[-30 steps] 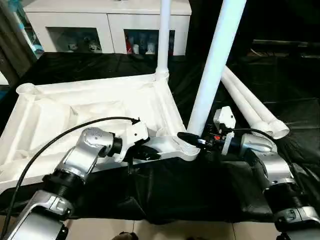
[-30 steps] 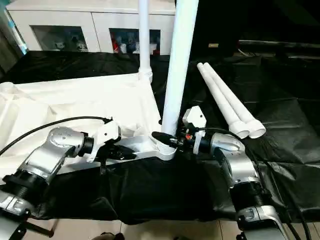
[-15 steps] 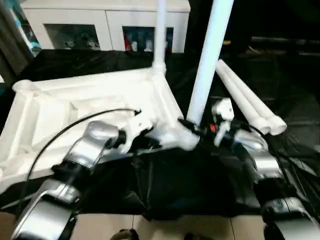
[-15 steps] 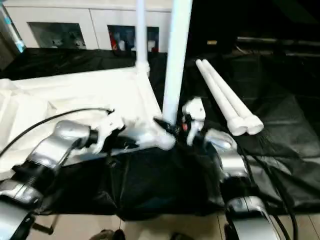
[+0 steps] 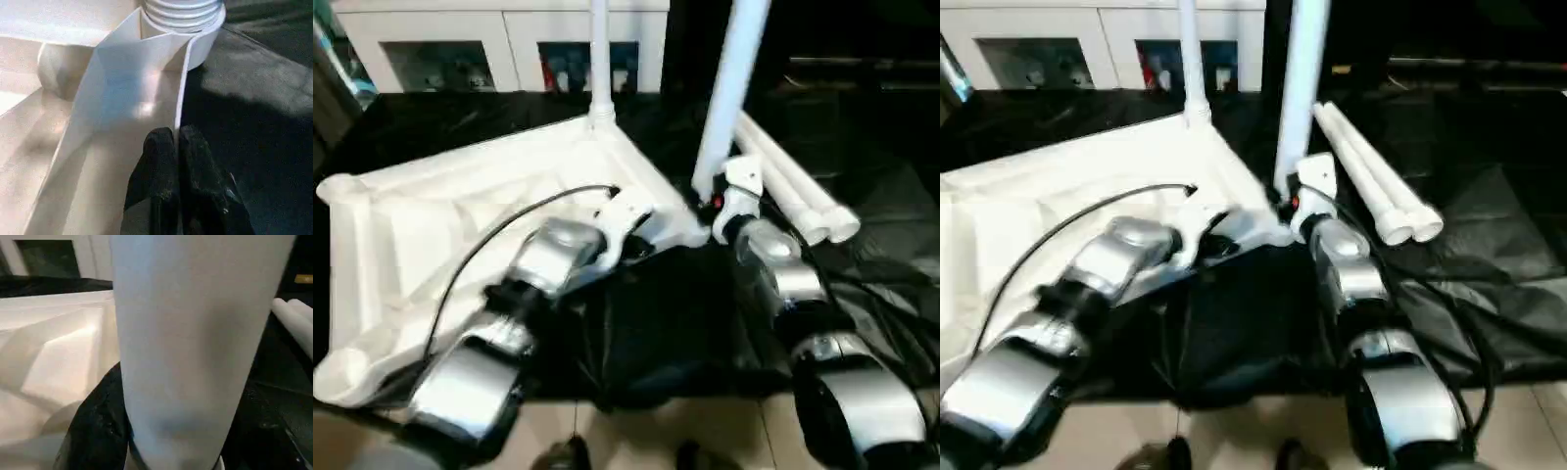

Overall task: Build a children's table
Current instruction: Insert table leg to table base

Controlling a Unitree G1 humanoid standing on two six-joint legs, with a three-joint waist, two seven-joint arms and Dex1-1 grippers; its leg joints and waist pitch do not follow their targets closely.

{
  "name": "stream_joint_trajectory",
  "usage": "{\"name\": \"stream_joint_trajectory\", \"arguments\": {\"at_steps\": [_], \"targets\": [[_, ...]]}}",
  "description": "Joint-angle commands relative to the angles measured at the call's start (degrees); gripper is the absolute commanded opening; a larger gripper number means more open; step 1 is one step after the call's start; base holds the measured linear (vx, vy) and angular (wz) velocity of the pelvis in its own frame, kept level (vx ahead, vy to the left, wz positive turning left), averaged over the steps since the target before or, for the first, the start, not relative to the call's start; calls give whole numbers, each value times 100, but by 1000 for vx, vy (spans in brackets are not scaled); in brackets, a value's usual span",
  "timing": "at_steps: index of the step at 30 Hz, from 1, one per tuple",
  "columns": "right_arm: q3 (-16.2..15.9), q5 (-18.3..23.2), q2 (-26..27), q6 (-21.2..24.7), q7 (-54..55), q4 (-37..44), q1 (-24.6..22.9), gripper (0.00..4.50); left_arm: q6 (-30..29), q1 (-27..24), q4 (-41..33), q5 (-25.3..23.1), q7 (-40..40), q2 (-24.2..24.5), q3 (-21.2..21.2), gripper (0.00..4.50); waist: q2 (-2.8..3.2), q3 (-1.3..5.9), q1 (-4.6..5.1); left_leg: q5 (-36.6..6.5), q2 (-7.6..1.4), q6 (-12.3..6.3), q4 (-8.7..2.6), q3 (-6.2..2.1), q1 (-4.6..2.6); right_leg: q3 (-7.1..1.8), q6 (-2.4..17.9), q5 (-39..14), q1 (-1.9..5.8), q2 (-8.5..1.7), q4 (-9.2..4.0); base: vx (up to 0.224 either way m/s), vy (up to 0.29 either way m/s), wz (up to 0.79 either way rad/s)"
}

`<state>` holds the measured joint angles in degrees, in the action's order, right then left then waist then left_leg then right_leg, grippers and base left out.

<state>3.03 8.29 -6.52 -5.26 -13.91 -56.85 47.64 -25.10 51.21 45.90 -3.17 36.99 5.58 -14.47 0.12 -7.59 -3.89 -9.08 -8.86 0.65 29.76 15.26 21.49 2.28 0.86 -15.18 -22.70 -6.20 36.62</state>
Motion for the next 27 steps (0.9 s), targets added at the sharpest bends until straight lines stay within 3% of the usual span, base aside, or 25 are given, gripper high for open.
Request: {"name": "stream_joint_trajectory", "arguments": {"at_steps": [1,2,3,4,6,9,10,16,19,20,21,23,26,27], "targets": [[-124,-94,317,518,70,-844,-507,191,-80,235,72,-120,-907,101,390,0,-52,299,-136,-1416,-187,-19,369,-586,-352,-508,712,-3949,-86,-952,-1239,120,-67,-38],[-153,-134,396,460,168,-919,-442,191,-63,277,157,-140,-1023,31,361,0,202,315,-271,-362,-281,56,-20,-842,170,-108,777,-3131,392,-600,-845,120,-67,-38],[-153,-135,403,455,175,-921,-438,191,-62,279,162,-142,-1029,28,359,0,202,315,-271,-362,-281,56,-20,-842,170,-108,777,-3131,392,-600,-845,63,19,-35],[-133,-143,434,416,247,-973,-398,191,-46,311,230,-142,-1088,7,363,0,179,366,-71,-1900,-415,211,-187,-788,-72,-36,970,-1983,140,-243,-708,0,0,0],[-107,-153,470,386,284,-1033,-353,191,-19,353,316,-142,-1149,-18,375,0,228,371,-33,-2378,-408,203,-248,-733,-106,-42,1220,-1448,160,-270,-736,0,0,0],[-98,-202,501,363,250,-1074,-319,191,26,394,393,-144,-1154,-17,375,0,186,334,-59,-2324,-375,101,-249,-691,-95,-49,1140,-1795,186,-306,-825,0,0,0],[-109,-248,500,365,148,-1098,-282,191,96,411,430,-145,-1081,8,359,0,180,335,-62,-2271,-373,102,-258,-690,-84,-43,984,-2188,195,-328,-874,0,0,0],[-193,-326,414,428,-266,-1120,-191,191,316,311,292,-136,-552,96,196,0,178,328,-58,-2322,-400,126,-299,-706,-82,-42,844,-2377,180,-333,-905,0,0,0],[-364,-408,259,581,-998,-1050,-141,191,752,65,-80,-71,277,281,-33,0,146,375,-54,-1941,-423,-9,-304,-686,-45,-49,981,-1757,238,-338,-864,0,0,0],[-364,-408,259,581,-998,-1050,-141,191,752,65,-80,-71,277,281,-33,0,158,388,-53,-1784,-422,-41,-299,-687,-18,-41,1040,-1509,267,-331,-820,0,0,0],[-397,-428,220,609,-1210,-1031,-133,191,858,3,-173,-63,471,342,-92,0,177,397,-39,-1609,-437,-111,-286,-665,-38,-45,1168,-1150,248,-317,-801,0,0,0],[-541,-457,50,758,-1994,-919,-154,191,968,-190,-458,41,1025,545,-185,0,135,396,-9,-1647,-424,-208,-265,-642,-40,-39,1318,-1124,276,-318,-796,0,0,0],[-832,-558,-253,793,-3131,-700,-283,191,1349,-518,-889,235,2004,927,-342,0,168,435,16,-1303,-445,-311,-225,-624,-20,-32,1466,-703,302,-316,-732,36,-16,0],[-1003,-600,-451,784,-3830,-521,-407,191,1515,-714,-1132,324,2545,1190,-431,0,102,476,23,-1062,-449,-440,-184,-611,5,-16,1542,-333,343,-308,-676,64,-23,-2]]}}
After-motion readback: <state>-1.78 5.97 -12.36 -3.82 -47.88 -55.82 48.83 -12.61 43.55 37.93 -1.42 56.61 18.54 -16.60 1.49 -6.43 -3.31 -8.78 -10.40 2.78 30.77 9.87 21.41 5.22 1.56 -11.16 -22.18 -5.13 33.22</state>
